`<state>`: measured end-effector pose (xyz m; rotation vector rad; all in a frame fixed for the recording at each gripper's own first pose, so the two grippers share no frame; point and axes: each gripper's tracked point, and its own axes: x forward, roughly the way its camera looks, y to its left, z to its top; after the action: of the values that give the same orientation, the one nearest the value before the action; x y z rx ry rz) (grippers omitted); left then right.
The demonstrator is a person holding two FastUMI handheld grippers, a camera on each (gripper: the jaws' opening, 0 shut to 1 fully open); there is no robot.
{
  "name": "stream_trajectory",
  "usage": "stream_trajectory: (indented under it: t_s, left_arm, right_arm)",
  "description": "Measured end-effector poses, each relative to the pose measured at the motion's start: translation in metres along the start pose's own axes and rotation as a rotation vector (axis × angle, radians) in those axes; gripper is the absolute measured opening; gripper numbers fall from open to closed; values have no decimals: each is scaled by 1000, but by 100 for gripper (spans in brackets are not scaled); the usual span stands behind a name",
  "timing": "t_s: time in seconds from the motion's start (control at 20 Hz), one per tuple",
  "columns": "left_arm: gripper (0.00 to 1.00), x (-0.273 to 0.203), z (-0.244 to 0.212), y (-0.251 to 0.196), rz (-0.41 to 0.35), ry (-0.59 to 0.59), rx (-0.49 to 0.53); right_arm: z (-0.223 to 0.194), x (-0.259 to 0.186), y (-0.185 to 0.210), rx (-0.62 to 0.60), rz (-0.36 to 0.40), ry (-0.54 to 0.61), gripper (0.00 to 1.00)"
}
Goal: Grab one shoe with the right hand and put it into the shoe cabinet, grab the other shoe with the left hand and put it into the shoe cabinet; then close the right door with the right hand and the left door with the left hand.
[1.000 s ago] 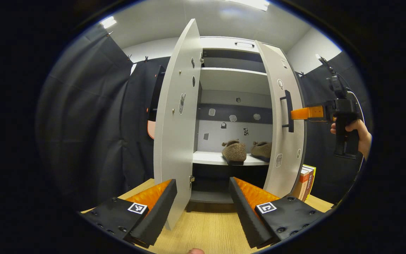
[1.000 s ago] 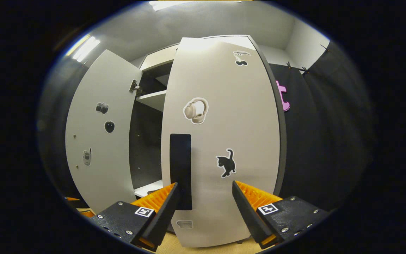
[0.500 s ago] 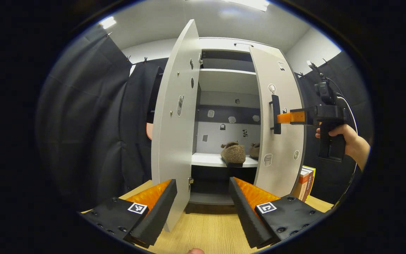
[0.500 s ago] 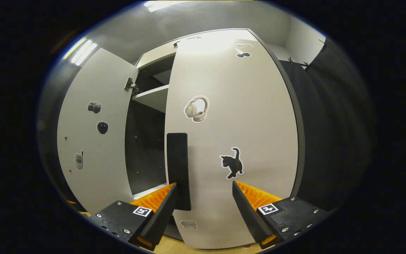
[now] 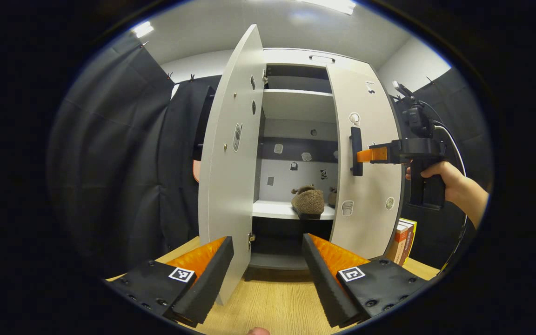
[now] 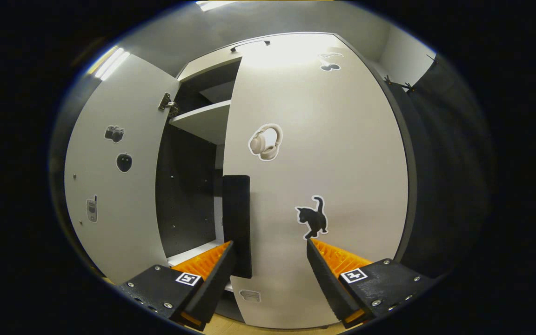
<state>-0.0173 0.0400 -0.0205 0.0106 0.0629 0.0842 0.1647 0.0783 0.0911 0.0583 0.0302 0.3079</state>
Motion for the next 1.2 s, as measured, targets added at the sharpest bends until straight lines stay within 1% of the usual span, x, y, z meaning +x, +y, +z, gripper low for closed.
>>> stream_trajectory:
  t_s: [0.15, 0.25, 0.3, 0.4, 0.45, 0.5, 0.55, 0.6, 0.65, 0.85, 0.95, 1.0, 1.1, 1.15, 1.2]
  left_arm:
    - [97, -1, -2, 0, 1, 6, 2]
    - [97, -1, -4, 0, 1, 11, -4]
    - [94, -1, -4, -1, 1, 13, -6]
    - [99, -2, -4, -3, 1, 13, -5]
    - [97, -3, -3, -3, 2, 12, -3]
    - [94, -3, -3, -4, 1, 13, -1]
    - [97, -3, -3, -5, 0, 13, 1]
    - [97, -4, -3, -6, -1, 15, 2]
    - [94, -4, -2, -8, -3, 15, 1]
    - [94, -6, 3, -20, -28, 1, -13]
    - [94, -5, 6, -27, -40, -4, -20]
    - [99, -6, 9, -31, -45, -8, -21]
    - [99, -4, 13, -37, -57, -21, -17]
    - [94, -4, 15, -39, -59, -27, -15]
    - [94, -4, 20, -45, -60, -30, -20]
  right_arm:
    - [-1, -2, 1, 4, -2, 3, 93]
    - [-1, -2, -2, -9, -11, 4, 93]
    - [-2, -4, -4, -21, -21, 7, 94]
    - [3, -11, -6, -41, -24, -7, 94]
    - [5, -18, -8, -49, -26, -12, 94]
    - [8, -25, -10, -49, -29, -17, 94]
    - [10, -33, -12, -41, -31, -22, 94]
    - [13, -41, -13, -29, -32, -27, 94]
    - [15, -50, -16, -16, -35, -31, 94]
    - [18, -94, -27, -4, -66, -65, 94]
    - [12, -116, -28, 11, -73, -68, 94]
    - [8, -127, -28, 21, -80, -63, 94]
    - [0, -149, -32, 26, -98, -64, 94]
    - [-4, -158, -34, 23, -105, -63, 94]
    - [-10, -165, -37, 25, -115, -56, 94]
